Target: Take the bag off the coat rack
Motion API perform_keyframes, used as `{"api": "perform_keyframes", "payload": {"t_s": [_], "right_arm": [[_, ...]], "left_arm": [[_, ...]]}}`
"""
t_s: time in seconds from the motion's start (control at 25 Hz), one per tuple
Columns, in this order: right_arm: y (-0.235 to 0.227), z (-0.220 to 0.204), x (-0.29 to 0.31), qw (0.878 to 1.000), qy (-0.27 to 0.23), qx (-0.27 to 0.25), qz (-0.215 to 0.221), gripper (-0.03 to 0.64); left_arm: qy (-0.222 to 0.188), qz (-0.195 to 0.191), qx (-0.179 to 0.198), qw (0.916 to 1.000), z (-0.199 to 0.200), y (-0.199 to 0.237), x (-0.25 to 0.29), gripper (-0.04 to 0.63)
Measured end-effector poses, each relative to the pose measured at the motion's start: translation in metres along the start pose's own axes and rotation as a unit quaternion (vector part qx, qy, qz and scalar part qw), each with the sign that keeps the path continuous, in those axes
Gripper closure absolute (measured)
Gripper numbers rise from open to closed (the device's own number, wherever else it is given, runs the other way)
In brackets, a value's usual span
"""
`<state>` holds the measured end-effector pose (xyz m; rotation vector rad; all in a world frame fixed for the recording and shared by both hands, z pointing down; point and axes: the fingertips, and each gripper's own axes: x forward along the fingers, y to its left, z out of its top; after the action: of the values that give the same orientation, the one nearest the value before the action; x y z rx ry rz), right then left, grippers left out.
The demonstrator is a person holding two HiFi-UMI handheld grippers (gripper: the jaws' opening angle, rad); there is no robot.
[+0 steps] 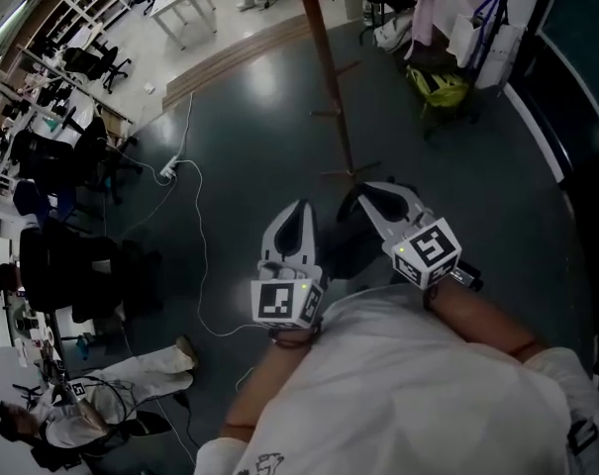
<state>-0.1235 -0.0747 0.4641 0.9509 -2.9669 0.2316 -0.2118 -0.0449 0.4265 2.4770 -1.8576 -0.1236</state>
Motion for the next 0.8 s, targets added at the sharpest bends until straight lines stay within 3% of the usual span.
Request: {"api": "perform_keyframes", "payload": {"t_s": [0.32, 0.8], "right_arm": [[-0.002, -0.02, -0.004, 1.0, 0.007, -0.016, -0.007, 0.595], [-0.015, -0.012, -0.012, 0.999, 0.006, -0.031, -0.019, 0.595]], "left_arm": [[0.008, -0.018, 0.001, 0.9998, -0.025, -0.005, 0.008, 0.595], [0.034, -0.035, -0.032, 0.9983, -0.041, -0.018, 0.025, 0.595]]}}
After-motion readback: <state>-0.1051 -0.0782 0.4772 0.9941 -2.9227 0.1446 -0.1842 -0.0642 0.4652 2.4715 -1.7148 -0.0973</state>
